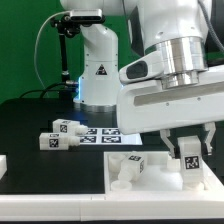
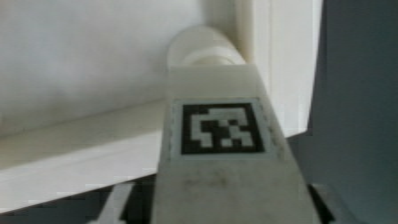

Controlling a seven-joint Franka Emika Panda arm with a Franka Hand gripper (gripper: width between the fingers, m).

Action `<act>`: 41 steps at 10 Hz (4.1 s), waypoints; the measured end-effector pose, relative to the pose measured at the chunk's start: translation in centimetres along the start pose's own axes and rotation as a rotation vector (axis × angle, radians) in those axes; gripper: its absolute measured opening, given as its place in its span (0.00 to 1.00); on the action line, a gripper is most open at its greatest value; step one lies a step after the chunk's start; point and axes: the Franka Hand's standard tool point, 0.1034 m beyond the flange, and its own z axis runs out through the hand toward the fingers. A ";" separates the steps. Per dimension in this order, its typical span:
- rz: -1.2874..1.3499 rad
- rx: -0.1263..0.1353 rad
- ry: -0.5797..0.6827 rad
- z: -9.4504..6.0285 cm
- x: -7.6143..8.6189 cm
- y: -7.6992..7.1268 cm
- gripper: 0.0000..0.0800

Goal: Assemble one leg

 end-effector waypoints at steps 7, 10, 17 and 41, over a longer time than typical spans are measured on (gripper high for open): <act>0.085 0.001 -0.003 0.0 -0.2 -0.2 0.36; 0.468 0.011 -0.011 -0.1 -0.3 0.4 0.36; 1.092 -0.027 -0.032 0.0 -1.1 0.0 0.38; -0.217 -0.038 -0.184 -0.8 -0.1 -1.2 0.60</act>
Offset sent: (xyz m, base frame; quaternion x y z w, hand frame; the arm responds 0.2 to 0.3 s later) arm 0.0000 0.0000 0.0000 0.0000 0.0000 0.0000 1.0000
